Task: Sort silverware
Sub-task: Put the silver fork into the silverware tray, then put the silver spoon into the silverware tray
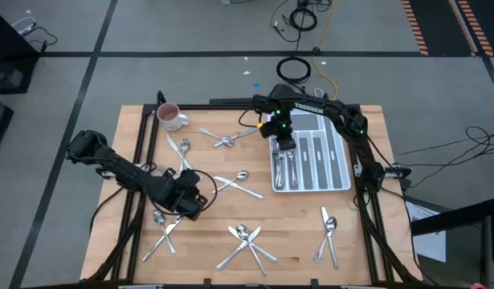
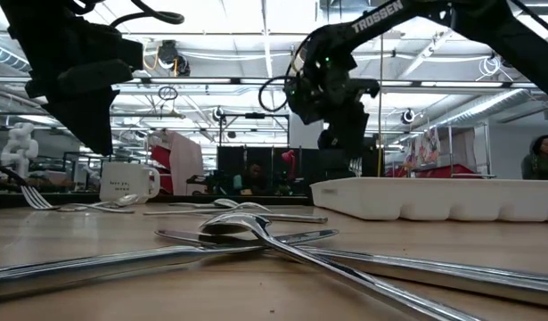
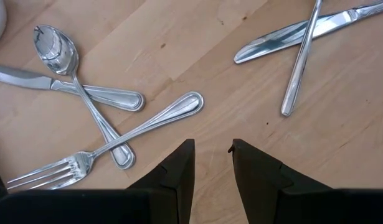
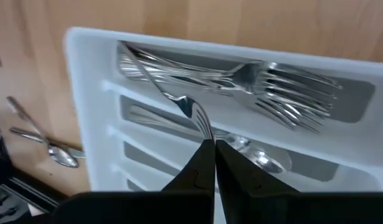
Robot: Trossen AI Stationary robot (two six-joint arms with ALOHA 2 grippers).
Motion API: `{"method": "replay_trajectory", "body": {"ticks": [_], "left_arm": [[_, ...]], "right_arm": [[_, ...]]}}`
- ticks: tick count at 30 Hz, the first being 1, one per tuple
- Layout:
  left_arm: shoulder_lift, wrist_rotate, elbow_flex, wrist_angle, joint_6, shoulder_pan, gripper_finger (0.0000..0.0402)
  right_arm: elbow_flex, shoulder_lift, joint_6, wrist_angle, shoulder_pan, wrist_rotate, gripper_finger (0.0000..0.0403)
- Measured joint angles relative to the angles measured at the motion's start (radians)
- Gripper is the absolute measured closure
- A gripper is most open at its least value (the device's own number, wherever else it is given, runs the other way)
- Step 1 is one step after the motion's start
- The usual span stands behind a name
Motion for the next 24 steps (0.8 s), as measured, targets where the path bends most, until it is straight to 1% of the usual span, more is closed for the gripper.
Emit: {"method": "replay_trajectory", "body": {"ticks": [5, 9, 11, 14, 17, 21, 24], "left_arm": [[0.0, -0.001, 0.0, 0.0, 0.0, 0.0, 0.0288], [0.0, -0.016, 0.0, 0.0, 0.0, 0.0, 0.0288], [0.0, -0.024, 0.0, -0.001, 0.0, 0.0, 0.0288], [0.0, -0.035, 0.0, -0.001, 0.001, 0.0, 0.0288], [0.0, -0.047, 0.0, -0.001, 0.001, 0.0, 0.0288], [0.0, -0.049, 0.0, -0.001, 0.001, 0.0, 0.0288], [0.0, -0.049, 0.0, -0.001, 0.001, 0.0, 0.0288]], "right_arm": [[0.0, 0.012, 0.007, 0.016, 0.001, 0.068, 0.0403], [0.0, 0.014, -0.002, 0.036, -0.001, 0.07, 0.0402], [0.0, 0.014, -0.004, 0.041, -0.001, 0.073, 0.0395], [0.0, 0.014, -0.001, 0.054, -0.001, 0.099, 0.0368], [0.0, 0.014, 0.002, 0.06, 0.0, 0.151, 0.0327], [0.004, 0.012, 0.025, 0.065, 0.0, 0.158, 0.0277], [0.021, -0.009, 0.049, 0.028, 0.0, 0.158, 0.026]]}}
